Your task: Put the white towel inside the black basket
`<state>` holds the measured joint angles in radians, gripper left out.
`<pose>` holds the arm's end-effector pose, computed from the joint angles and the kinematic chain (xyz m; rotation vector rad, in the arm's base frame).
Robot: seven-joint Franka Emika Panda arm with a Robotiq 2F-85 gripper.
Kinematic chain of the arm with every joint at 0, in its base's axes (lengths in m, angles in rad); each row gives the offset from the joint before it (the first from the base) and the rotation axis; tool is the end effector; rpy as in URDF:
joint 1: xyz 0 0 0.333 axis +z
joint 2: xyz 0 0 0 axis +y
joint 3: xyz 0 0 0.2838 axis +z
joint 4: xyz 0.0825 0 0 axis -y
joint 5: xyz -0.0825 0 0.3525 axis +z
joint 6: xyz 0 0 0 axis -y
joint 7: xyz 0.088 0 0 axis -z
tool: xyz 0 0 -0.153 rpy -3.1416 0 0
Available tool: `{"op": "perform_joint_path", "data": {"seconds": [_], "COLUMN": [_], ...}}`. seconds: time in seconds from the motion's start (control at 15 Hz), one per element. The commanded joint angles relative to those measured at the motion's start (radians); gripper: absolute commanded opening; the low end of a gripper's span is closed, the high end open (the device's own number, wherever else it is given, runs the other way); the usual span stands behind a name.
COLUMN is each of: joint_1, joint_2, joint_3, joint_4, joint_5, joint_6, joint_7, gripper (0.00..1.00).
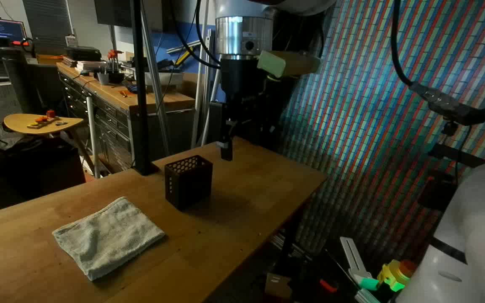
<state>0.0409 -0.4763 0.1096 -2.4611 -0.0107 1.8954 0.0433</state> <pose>0.3694 0.0534 0.3956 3.0670 0.1483 -0.1323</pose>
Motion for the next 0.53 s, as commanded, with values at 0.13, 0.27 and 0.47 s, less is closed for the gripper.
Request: {"op": "perform_joint_path", "data": {"seconds": [0.13, 0.27, 0.47], "joint_1": [0.011, 0.011, 0.011], "joint_2": [-0.003, -0.003, -0.003], "joint_3": [-0.010, -0.010, -0.010], "joint_4": [0.016, 0.018, 0.018], "joint_5": [-0.005, -0.005, -0.005], "joint_6": [-0.002, -0.002, -0.002], "joint_7": [0.005, 0.005, 0.005], "gripper": [1.00, 1.00, 1.00]}}
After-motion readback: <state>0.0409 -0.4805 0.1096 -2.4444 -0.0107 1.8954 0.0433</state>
